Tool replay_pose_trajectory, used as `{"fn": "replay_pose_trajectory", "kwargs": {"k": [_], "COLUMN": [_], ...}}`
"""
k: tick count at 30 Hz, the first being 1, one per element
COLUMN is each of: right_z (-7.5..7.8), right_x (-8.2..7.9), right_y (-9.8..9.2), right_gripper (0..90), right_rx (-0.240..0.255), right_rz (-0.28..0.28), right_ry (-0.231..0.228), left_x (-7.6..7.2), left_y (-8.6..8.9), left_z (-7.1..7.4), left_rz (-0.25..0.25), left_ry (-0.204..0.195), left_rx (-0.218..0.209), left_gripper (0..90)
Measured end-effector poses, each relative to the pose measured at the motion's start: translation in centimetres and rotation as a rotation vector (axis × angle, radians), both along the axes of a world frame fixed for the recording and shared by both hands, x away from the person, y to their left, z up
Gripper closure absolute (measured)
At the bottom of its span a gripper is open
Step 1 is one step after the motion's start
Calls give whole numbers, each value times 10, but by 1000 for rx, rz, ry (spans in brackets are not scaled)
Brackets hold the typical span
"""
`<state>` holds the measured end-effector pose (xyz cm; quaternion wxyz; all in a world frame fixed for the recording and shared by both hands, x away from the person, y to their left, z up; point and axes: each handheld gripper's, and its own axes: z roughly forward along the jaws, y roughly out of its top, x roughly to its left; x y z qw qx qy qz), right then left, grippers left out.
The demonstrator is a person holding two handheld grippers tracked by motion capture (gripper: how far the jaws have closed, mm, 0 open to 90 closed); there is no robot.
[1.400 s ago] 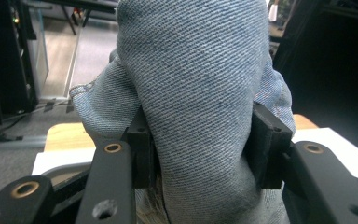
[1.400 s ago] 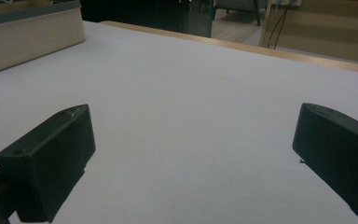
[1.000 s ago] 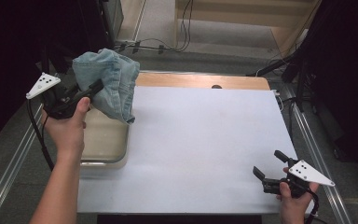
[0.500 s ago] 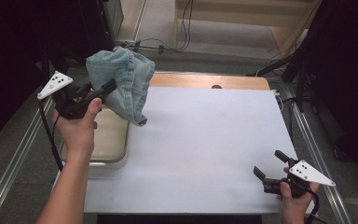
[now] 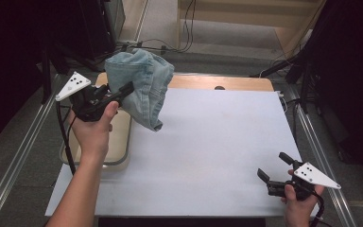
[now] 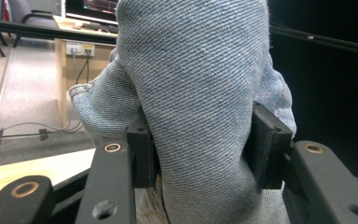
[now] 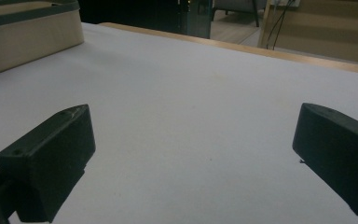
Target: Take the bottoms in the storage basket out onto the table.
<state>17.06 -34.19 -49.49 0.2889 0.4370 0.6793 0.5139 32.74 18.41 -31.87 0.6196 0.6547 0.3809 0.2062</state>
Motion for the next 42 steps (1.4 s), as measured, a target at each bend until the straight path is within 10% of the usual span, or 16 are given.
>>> {"fn": "replay_pose_trajectory", "kwargs": {"k": [42], "right_z": [-1], "right_x": [1], "right_y": [-1], "right_gripper": [0], "right_rx": [1], "right_rz": [0], "right_ry": [4], "left_x": [-11], "left_y": [-72], "left_z": [-34], "left_rz": [-169], "left_ry": [22], "left_rx": [15], "left_gripper": [501]}}
